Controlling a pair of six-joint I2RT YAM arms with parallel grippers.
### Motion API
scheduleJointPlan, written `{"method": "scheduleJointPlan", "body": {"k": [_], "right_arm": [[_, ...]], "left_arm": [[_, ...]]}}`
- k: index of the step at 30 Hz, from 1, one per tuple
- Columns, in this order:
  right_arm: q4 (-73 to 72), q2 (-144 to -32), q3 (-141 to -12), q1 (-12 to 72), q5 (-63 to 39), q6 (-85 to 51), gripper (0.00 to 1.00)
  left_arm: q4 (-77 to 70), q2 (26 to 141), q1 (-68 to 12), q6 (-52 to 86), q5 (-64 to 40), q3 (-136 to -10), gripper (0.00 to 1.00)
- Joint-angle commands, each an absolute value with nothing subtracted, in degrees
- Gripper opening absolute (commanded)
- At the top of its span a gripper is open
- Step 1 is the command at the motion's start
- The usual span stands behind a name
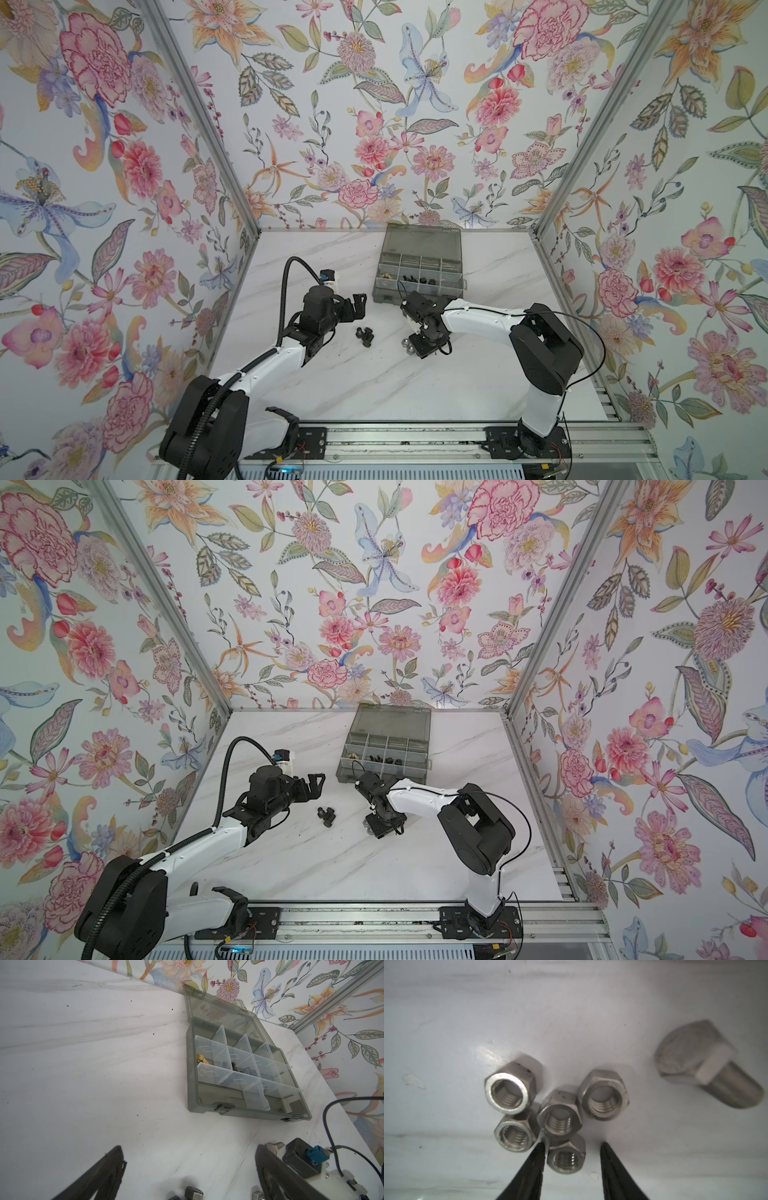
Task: Sort the screws and nuts into containers
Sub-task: Pick up the nut from the center of the table.
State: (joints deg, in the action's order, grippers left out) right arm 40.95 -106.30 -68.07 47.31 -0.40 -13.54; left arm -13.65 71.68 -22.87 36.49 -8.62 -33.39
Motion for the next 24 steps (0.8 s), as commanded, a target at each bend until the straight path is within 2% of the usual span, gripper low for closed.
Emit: {"method": "scheduleJointPlan", "body": {"k": [1,11,18,24], "right_arm": [[41.46,-108.20,-68.92,47.97,-0.33,-14.17,0.44],[41.40,-109.12,-69.02,48.28,-0.36,-14.41,0.37],[41.35,-106.82,-68.41,47.89,0.11,-14.52,0.18],[41.40,-99.84,-69.05,42.92,-4.47,-12.53,0.11]], "left_arm": [[-13.18,71.10,-22.68,36.74,-8.29,-32.69,0.99],[-13.42,70.93,-22.61,36.74,-8.43,-32.52,0.99],[-13.43,70.65,-22.59,36.74,-8.35,-32.10,0.99],[-13.28,70.31,-22.63,36.72,-8.31,-32.30,0.99]]}}
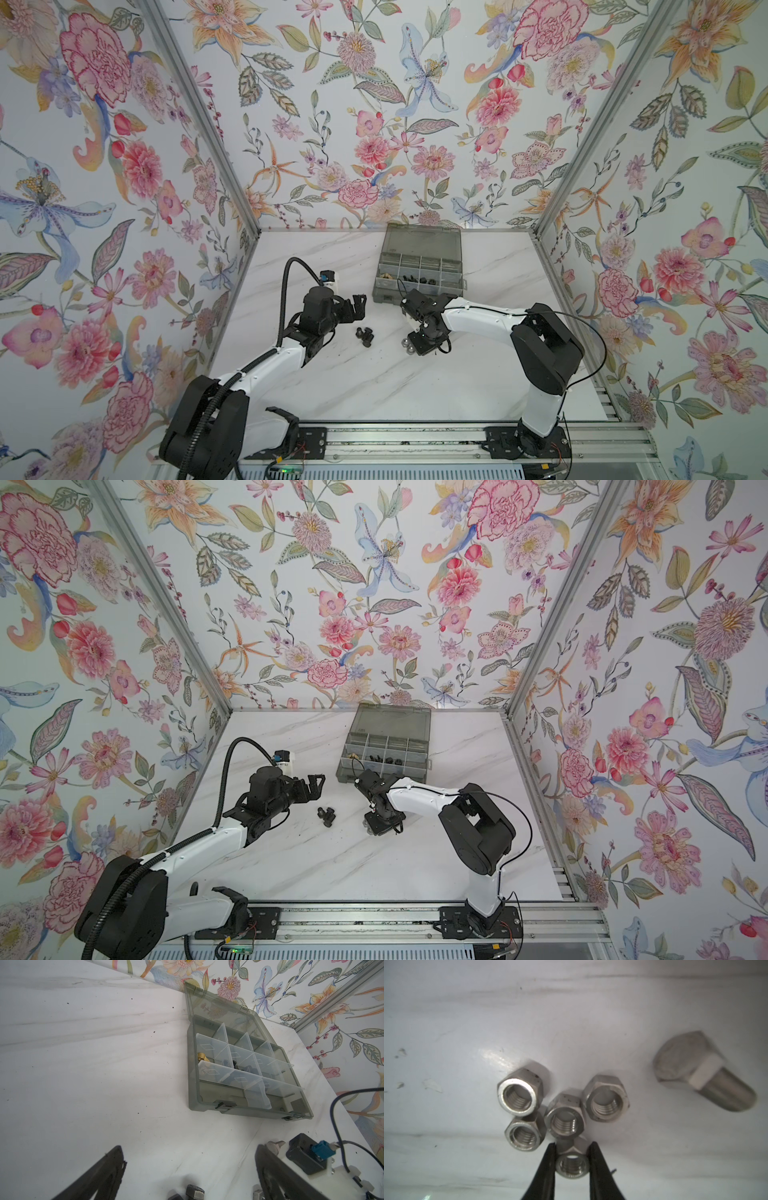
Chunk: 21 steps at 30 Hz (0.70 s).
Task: Sort the screws and nuts into containers
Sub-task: Pick up the nut from the center of the table, then place the nut into the container.
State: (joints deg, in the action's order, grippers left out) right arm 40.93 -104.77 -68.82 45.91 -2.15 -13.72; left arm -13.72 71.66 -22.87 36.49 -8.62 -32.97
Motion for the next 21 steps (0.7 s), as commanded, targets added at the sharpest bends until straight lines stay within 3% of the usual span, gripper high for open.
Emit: {"method": "scheduleJointPlan", "body": {"k": [1,6,12,21], "right_arm": [[41.40,-98.42,-69.49,41.17,-5.44,-11.95,0.11],[41.40,-95.59,-74.33,31.51,-7.47,-9.99,0.12],[41.40,-102.10,-85.20,23.20,-4.88,-9.15,0.13],[41.40,-114.05,-94.95,19.16,0.24,-10.18,0.14]], "left_arm": [[-13.19,70.33,-22.63,36.57,-8.30,-32.34,0.99],[-13.69,70.37,-22.59,37.00,-8.26,-32.17,0.99],[-13.94,71.08,-22.57,37.13,-8.60,-32.73,0.99],[-13.90,70.71,-22.59,37.27,-8.26,-32.08,0.99]]}}
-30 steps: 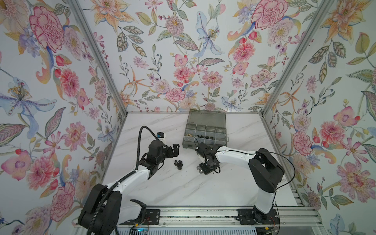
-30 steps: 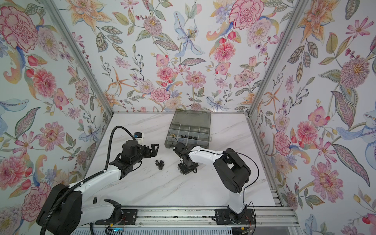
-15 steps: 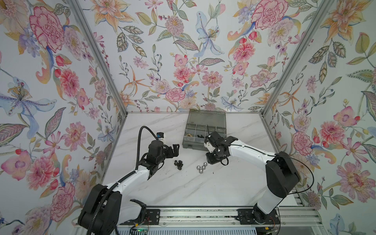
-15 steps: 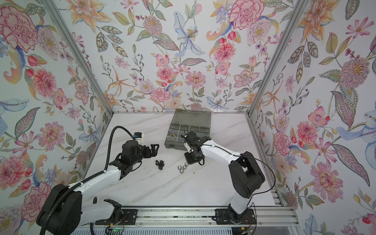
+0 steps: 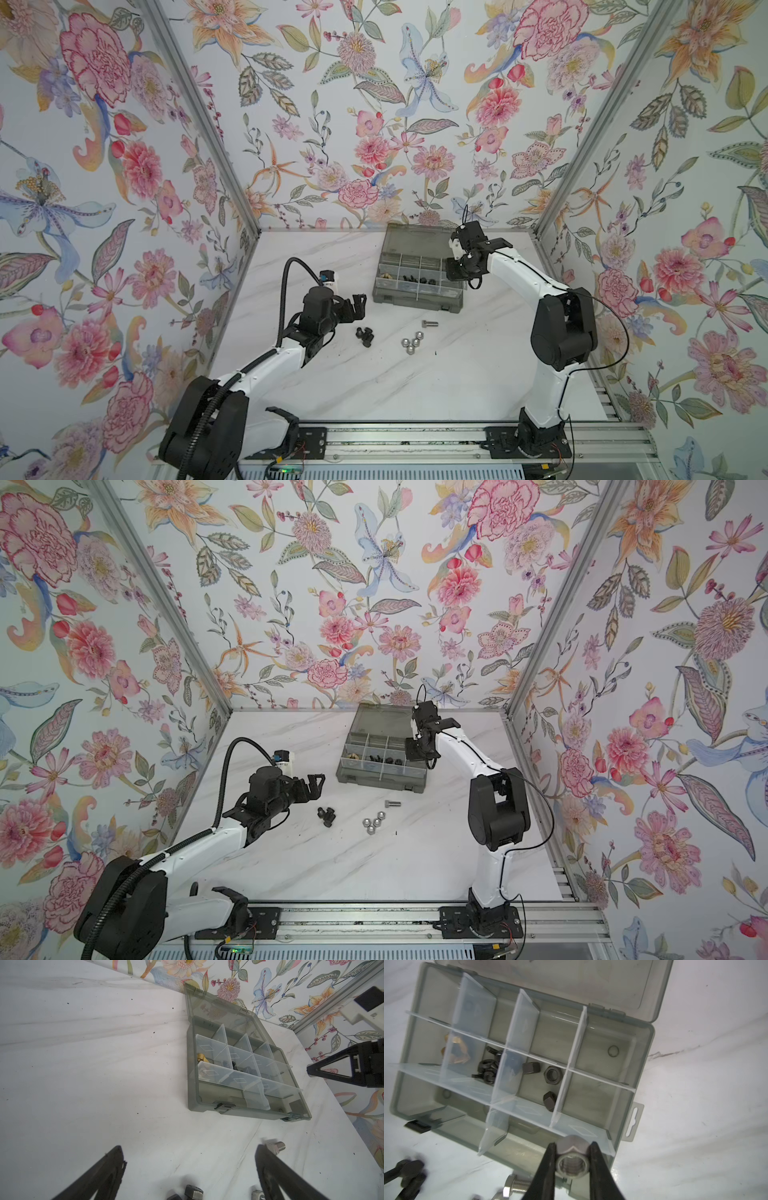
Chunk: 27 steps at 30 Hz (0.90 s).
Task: Sort the screws and nuts into containers
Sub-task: Place the nut into the container.
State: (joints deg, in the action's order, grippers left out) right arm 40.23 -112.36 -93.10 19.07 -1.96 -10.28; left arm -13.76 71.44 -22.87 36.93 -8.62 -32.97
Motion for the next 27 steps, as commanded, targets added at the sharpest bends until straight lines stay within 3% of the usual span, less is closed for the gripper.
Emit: {"method": "scheduleJointPlan", "body": {"k": [1,7,12,15,27], "right_arm": [[41.40,-114.85,-95.32,19.14,0.61,-10.20,0.14],[41.45,-118.27,-95.98,19.13,2.02,-10.33,0.18],[41.40,-117.49,-95.75,19.17,2.86,-10.26,0.44],[41.39,-115.50,-95.38,19.09,2.84,-10.20,0.52],[41.27,-97.70,-83.24,23.59,-2.68,-9.37,0.61]], "left_arm": [[-13.89,70.68,-22.59,37.33,-8.18,-32.00,0.99],[-13.89,71.09,-22.68,37.09,-8.17,-32.41,0.99],[-14.02,71.37,-22.59,37.10,-8.30,-32.30,0.99],[-14.29,71.35,-22.59,37.18,-8.50,-32.16,0.99],[-14.30,70.88,-22.60,37.27,-8.23,-31.90,0.99]]}}
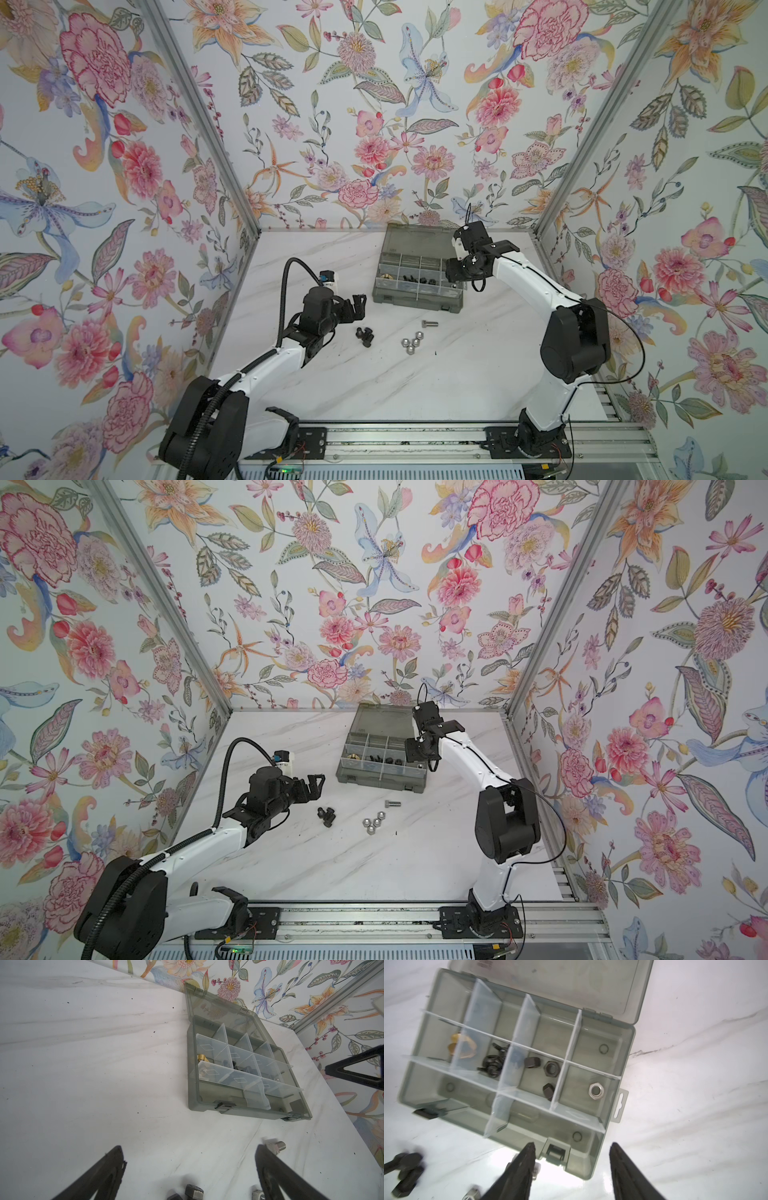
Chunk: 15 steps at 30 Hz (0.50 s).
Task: Sort the screws and nuts into containers
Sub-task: Place the nut into the container, then pick up the nut from the center of the table.
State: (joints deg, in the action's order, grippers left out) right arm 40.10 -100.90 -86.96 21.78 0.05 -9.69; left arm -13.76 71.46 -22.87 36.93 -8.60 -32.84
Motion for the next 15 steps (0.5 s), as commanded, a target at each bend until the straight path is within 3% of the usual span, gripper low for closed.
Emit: {"method": "scheduleJointPlan", "body": {"k": [1,7,15], "right_arm": [[41.27,-96.01,-81.37,24.62,-3.23,-9.78,0.61],[41.22,-89.90,-72.55,32.26,-3.97,-12.05,0.63],[39.48,-91.15,-66.78,39.60,-5.08,-16.51,0.63]], "left_arm": [[-14.33,70.95,-22.59,37.28,-8.34,-31.89,0.99],[-14.68,71.47,-22.71,37.36,-8.93,-32.07,0.99],[-14.63,71.76,-22.54,37.36,-9.15,-32.51,0.99]]}}
